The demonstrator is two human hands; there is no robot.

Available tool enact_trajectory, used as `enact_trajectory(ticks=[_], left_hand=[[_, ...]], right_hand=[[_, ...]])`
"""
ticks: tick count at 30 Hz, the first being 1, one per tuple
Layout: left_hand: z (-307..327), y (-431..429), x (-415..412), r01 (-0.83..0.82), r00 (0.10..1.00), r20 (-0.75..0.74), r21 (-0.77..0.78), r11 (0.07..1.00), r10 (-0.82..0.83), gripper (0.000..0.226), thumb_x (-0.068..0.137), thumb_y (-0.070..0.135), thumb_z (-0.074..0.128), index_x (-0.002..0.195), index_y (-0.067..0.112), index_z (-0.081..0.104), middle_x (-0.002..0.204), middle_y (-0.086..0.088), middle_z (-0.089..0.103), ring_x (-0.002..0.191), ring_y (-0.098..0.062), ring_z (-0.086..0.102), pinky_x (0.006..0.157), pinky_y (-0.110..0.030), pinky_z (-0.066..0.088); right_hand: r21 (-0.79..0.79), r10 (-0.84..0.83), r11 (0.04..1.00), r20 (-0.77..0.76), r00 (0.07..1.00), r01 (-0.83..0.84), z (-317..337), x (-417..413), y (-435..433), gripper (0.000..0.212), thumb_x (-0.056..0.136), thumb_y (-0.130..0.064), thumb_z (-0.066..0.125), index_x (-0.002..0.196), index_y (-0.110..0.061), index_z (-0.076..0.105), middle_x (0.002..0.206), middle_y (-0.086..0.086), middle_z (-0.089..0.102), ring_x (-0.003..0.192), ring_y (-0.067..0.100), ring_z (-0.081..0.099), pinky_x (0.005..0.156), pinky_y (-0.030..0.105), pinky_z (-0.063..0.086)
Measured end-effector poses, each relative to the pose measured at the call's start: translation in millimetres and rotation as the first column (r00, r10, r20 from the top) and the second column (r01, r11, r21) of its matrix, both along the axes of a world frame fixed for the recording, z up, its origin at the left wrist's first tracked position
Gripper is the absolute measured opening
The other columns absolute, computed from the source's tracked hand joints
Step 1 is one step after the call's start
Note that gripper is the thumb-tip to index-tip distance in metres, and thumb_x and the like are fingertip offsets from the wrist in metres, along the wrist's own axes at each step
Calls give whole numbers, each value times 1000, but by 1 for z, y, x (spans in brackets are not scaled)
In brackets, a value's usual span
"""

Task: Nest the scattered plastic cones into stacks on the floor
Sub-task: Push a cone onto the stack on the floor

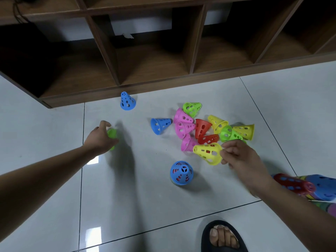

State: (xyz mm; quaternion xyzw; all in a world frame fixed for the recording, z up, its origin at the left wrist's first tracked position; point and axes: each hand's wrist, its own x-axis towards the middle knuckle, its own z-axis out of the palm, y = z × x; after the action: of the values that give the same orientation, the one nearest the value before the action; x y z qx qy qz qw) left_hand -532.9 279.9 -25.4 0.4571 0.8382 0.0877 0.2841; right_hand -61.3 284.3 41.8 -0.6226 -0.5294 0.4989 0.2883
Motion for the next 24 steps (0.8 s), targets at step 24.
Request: enact_trajectory(ticks=[24], left_hand=[[118, -46, 166, 77, 632, 638, 512, 855, -439, 42, 93, 10, 83, 126, 25, 62, 119, 3, 72, 115, -22, 71, 105, -38, 55]], right_hand=[[-364, 61, 918, -256, 965, -155, -9, -43, -28, 10, 98, -3, 70, 107, -1, 69, 91, 18, 78, 82, 24, 74, 72, 30, 55]])
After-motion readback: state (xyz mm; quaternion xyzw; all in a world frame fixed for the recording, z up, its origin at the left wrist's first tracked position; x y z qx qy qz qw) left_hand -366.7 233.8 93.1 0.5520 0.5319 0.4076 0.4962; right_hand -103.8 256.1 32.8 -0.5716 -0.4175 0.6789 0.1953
